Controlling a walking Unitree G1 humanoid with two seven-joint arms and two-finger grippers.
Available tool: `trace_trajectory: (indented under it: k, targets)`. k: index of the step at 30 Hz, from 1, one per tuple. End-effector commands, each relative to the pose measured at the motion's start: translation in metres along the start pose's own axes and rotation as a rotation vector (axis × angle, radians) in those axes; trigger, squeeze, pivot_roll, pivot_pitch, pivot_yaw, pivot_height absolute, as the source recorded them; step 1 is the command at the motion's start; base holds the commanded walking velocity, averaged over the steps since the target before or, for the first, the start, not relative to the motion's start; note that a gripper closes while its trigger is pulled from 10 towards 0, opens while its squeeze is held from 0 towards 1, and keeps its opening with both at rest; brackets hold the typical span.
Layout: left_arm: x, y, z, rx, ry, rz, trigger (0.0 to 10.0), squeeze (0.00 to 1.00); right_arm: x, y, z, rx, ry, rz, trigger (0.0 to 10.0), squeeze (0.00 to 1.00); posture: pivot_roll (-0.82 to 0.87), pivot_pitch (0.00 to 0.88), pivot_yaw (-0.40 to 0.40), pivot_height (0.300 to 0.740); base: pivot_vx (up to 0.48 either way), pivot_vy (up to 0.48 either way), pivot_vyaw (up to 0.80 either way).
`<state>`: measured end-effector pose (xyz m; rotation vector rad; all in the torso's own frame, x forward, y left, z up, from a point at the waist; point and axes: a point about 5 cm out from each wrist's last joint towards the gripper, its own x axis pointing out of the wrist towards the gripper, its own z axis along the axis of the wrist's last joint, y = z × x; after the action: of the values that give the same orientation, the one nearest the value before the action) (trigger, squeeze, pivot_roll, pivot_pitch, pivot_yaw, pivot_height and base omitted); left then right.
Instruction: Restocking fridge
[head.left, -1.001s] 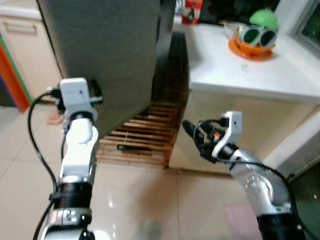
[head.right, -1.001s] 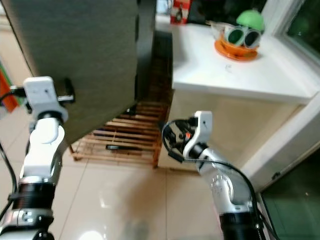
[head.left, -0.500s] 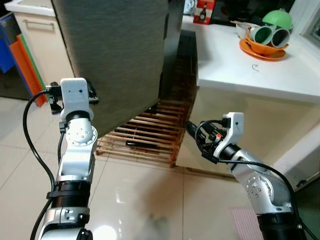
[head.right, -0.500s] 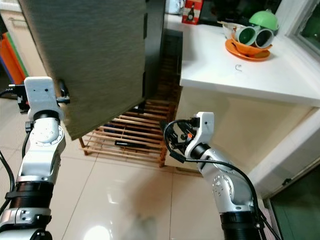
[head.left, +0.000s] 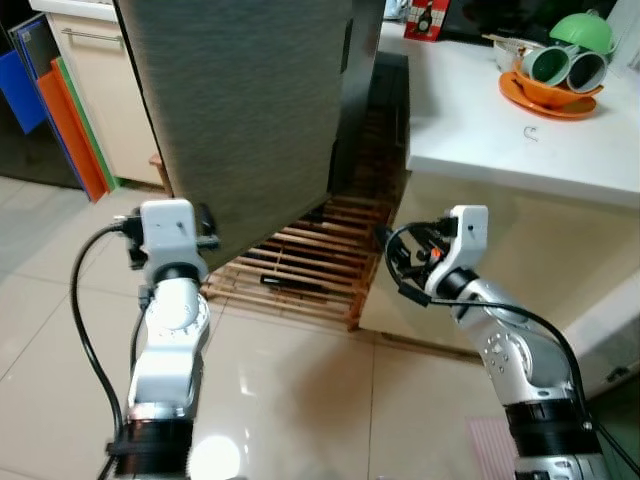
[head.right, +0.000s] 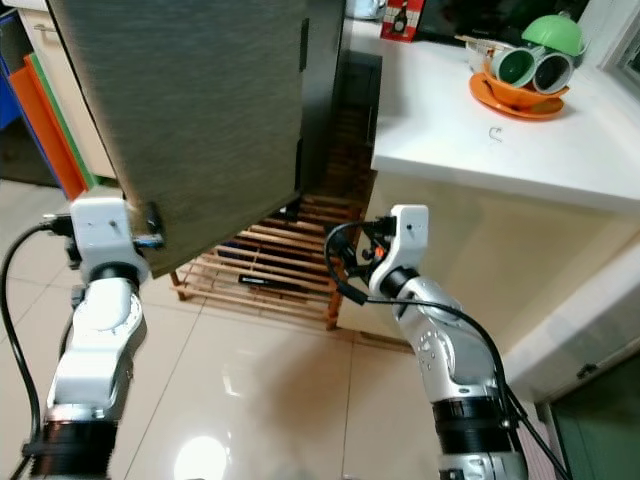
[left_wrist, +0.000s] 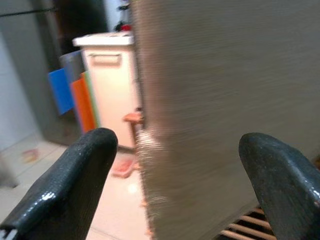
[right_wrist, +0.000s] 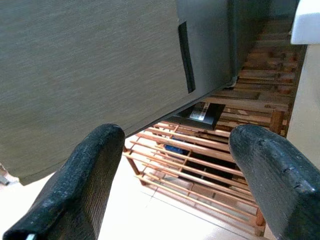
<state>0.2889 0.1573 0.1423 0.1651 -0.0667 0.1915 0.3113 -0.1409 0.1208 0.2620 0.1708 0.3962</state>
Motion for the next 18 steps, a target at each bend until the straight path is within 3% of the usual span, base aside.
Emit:
trace_trajectory:
  k: [1, 8, 14, 16, 18]
  targets:
    - [-0.003, -0.009, 0.015, -0.023, -0.064, -0.049, 9.7, 0.0, 0.0, -0.006, 0.006, -0.034, -0.024, -0.031, 10.0, 0.22, 0.02, 0.0, -0.049, 0.74, 0.446, 0.0, 0.0]
    - [-0.008, -0.016, 0.03, -0.045, -0.15, -0.099, 9.6, 0.0, 0.009, -0.004, 0.009, -0.078, -0.055, -0.006, 10.0, 0.29, 0.02, 0.0, -0.052, 0.74, 0.458, 0.0, 0.0]
    - [-0.008, -0.016, 0.03, -0.015, -0.144, -0.085, 10.0, 0.0, 0.016, 0.0, 0.008, -0.133, -0.028, 0.0, 10.0, 0.25, 0.02, 0.0, -0.054, 0.74, 0.459, 0.0, 0.0]
    - [-0.006, -0.017, 0.027, 0.012, -0.121, -0.079, 10.0, 0.0, 0.016, 0.0, 0.008, -0.124, -0.038, 0.006, 10.0, 0.25, 0.02, 0.0, -0.054, 0.74, 0.0, 0.0, 0.0]
    - [-0.005, -0.016, 0.026, -0.011, -0.108, -0.073, 10.0, 0.0, 0.016, 0.0, 0.009, -0.119, -0.053, 0.004, 10.0, 0.25, 0.02, 0.0, -0.051, 0.74, 0.0, 0.0, 0.0]
